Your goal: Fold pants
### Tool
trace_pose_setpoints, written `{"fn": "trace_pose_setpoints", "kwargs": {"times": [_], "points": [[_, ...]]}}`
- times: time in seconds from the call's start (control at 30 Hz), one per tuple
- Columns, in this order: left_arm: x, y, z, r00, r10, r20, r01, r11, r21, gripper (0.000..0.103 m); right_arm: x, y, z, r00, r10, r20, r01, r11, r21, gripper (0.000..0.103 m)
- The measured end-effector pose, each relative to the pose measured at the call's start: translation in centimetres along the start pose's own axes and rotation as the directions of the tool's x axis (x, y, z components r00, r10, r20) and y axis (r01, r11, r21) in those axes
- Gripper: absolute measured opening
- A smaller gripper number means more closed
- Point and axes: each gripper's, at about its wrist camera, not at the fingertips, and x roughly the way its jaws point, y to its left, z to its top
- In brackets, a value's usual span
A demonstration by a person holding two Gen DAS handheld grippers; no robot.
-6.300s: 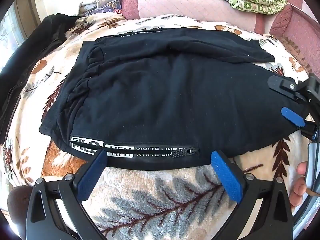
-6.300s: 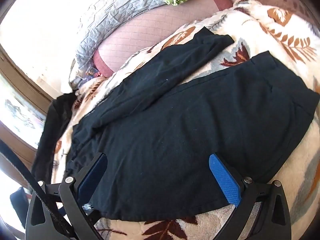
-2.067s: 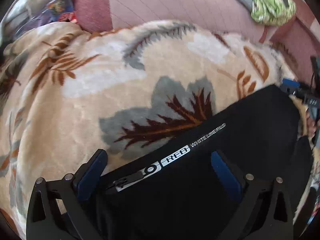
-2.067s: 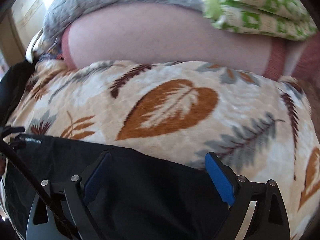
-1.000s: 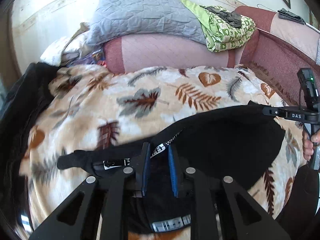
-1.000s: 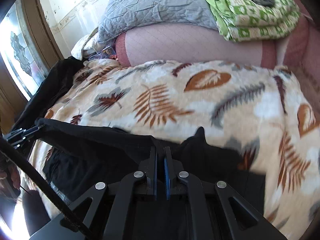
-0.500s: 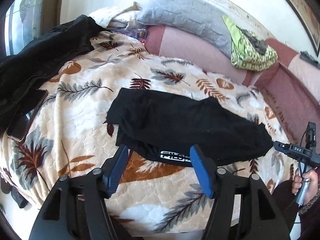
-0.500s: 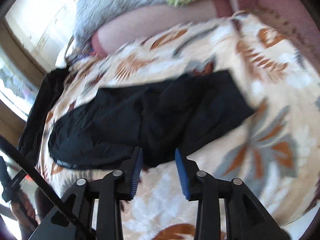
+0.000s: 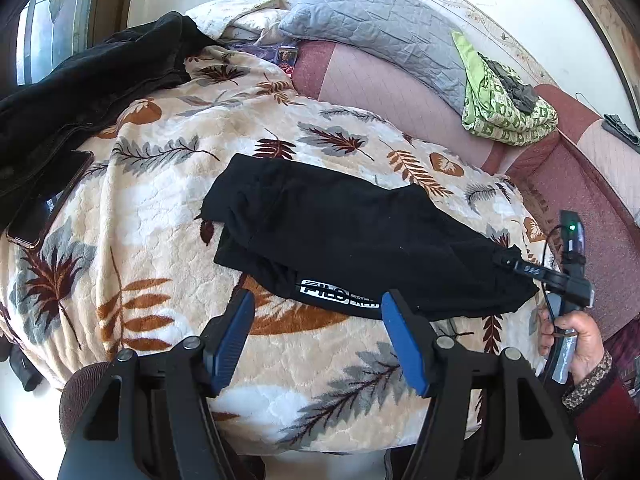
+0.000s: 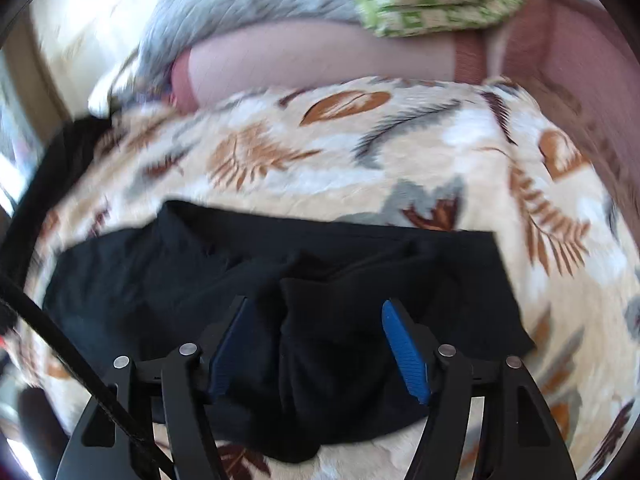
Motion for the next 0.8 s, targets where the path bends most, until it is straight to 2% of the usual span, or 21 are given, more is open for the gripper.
{"fn": "trace_pose_setpoints", "kwargs": {"times": [0.03, 0.07, 0.1, 0.13, 0.2, 0.37, 0.47, 0.53, 0.57, 0.63, 0.67, 0.73, 0.8], "points": [[-0.1, 0.0, 0.0, 1.0, 0.002, 0.001, -0.002, 1.0, -0.002, 0.065, 1.0, 0.6, -0.1, 0.999, -0.018, -0.03, 0.017, 0.999, -0.043, 0.017], [-0.2, 0.2, 0.0, 1.0, 0.002, 0.005, -0.002, 1.0, -0.003, 0.065, 1.4, 0.6, -0.2, 0.999, -0.023, -0.049, 0.021, 0.998, -0.056, 0.009], [-0.3, 0.2, 0.0, 1.0, 0.004, 0.011, -0.004, 1.0, -0.004, 0.065, 1.4, 0.3, -0.2, 0.999, -0.012, -0.051, 0.009, 0.999, -0.043, 0.008], [-0.3, 0.3, 0.1, 1.0, 0.006, 0.017, -0.006, 1.0, -0.005, 0.065, 0.5, -0.7, -0.2, 1.0, 0.021, -0.018, -0.021, 1.0, -0.001, 0.008], [-0.3, 0.5, 0.2, 1.0, 0.009, 0.028, -0.009, 1.0, -0.009, 0.067, -1.1, -2.3, 0.0, 0.999, 0.037, 0.036, -0.039, 0.998, 0.049, 0.007], [0.7, 0.3, 0.1, 1.0, -0.015, 0.02, 0.016, 0.999, -0.037, 0.067, -6.2, -8.8, -0.2, 0.988, -0.02, 0.153, -0.008, 0.983, 0.185, 0.007], [1.3, -0.1, -0.4, 1.0, -0.025, -0.001, 0.025, 0.999, -0.031, 0.067, -6.4, -12.5, -1.3, 0.991, -0.061, 0.122, 0.028, 0.966, 0.258, 0.008], [1.4, -0.3, -0.6, 1.0, -0.022, -0.008, 0.021, 1.0, -0.021, 0.067, -5.7, -14.3, -2.3, 0.995, -0.066, 0.072, 0.04, 0.95, 0.309, 0.009], [1.4, -0.3, -0.7, 1.0, -0.019, -0.01, 0.019, 1.0, -0.017, 0.067, -5.4, -14.9, -2.7, 0.995, -0.093, 0.041, 0.074, 0.941, 0.33, 0.009], [1.5, -0.2, -0.7, 1.0, -0.014, -0.013, 0.014, 1.0, -0.019, 0.067, -5.5, -16.6, -3.5, 0.994, -0.106, 0.005, 0.095, 0.906, 0.414, 0.01], [1.5, -0.1, -0.6, 1.0, -0.014, -0.014, 0.014, 1.0, -0.024, 0.068, -5.9, -17.3, -3.8, 0.995, -0.1, 0.007, 0.086, 0.888, 0.453, 0.012], [1.6, 0.1, -0.6, 1.0, -0.015, -0.015, 0.014, 0.999, -0.037, 0.071, -6.8, -18.1, -4.0, 0.993, -0.116, 0.024, 0.091, 0.877, 0.473, 0.029], [1.9, 0.3, -0.6, 1.0, -0.014, -0.023, 0.013, 0.999, -0.048, 0.072, -7.5, -17.3, -3.6, 0.986, -0.155, 0.052, 0.119, 0.895, 0.429, 0.031]]}}
